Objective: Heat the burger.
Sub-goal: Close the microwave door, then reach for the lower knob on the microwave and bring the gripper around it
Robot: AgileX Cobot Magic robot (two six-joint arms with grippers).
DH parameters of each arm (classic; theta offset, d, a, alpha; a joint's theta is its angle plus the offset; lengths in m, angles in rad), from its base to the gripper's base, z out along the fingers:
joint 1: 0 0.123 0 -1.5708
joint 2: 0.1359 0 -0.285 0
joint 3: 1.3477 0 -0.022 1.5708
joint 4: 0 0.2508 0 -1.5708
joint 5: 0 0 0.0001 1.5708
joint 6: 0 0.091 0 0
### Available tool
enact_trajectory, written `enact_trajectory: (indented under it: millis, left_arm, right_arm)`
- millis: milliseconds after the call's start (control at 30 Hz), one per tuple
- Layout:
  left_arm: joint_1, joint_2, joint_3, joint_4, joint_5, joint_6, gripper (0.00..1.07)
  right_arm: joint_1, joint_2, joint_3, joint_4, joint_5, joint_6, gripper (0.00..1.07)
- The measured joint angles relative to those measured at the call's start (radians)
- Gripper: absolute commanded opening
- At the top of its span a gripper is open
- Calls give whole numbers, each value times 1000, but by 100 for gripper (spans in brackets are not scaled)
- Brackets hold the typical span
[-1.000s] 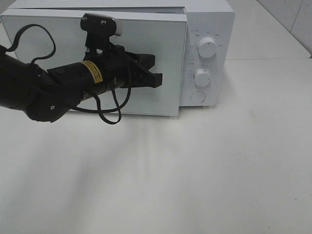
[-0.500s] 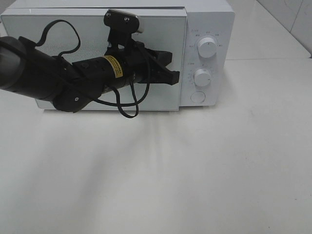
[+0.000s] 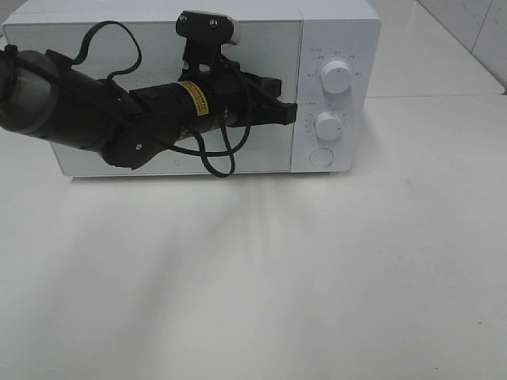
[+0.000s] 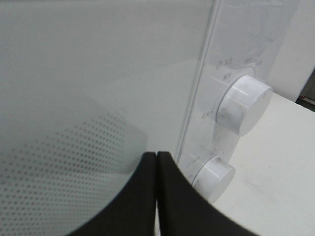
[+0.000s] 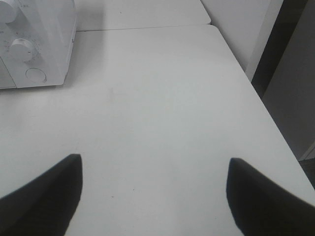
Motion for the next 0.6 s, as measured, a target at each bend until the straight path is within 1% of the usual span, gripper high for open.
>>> enact_trajectory:
  millis: [33, 100, 133, 200, 233, 267, 300, 400, 467, 500, 533, 567, 600]
  left_arm:
    - [0, 0, 0, 0, 0, 0, 0]
    - [1, 0, -1, 12, 4, -23, 0]
    - [1, 0, -1, 12, 4, -23, 0]
    - [1, -13, -6, 41, 58, -63, 0]
    - [1, -13, -6, 41, 58, -63, 0]
    - [0, -22, -9, 52, 85, -75, 0]
    - [-3, -37, -16, 80, 147, -91, 0]
    - [-6, -49, -20, 94, 184, -94, 0]
    - [-30, -97, -39, 112, 337, -94, 0]
    - [-30, -97, -39, 112, 337, -94, 0]
    - [-40, -109, -42, 112, 384, -94, 0]
    - [-68, -128, -43, 110, 473, -94, 0]
    - [-68, -128, -43, 110, 473, -94, 0]
  right_arm:
    - [0, 0, 0, 0, 0, 0, 76]
    - [0, 0, 0, 0, 0, 0, 76]
    - [0, 0, 0, 0, 0, 0, 76]
    - [0, 0, 0, 0, 0, 0, 76]
    - [0, 0, 0, 0, 0, 0, 76]
    - [0, 0, 0, 0, 0, 0, 76]
    - [0, 0, 0, 0, 0, 0, 76]
    - [0, 0, 0, 0, 0, 0, 76]
    - [0, 0, 0, 0, 0, 0, 76]
    - [0, 0, 0, 0, 0, 0, 76]
    - [0, 0, 0, 0, 0, 0, 76]
    - [0, 0, 0, 0, 0, 0, 76]
    - [0, 0, 0, 0, 0, 0, 76]
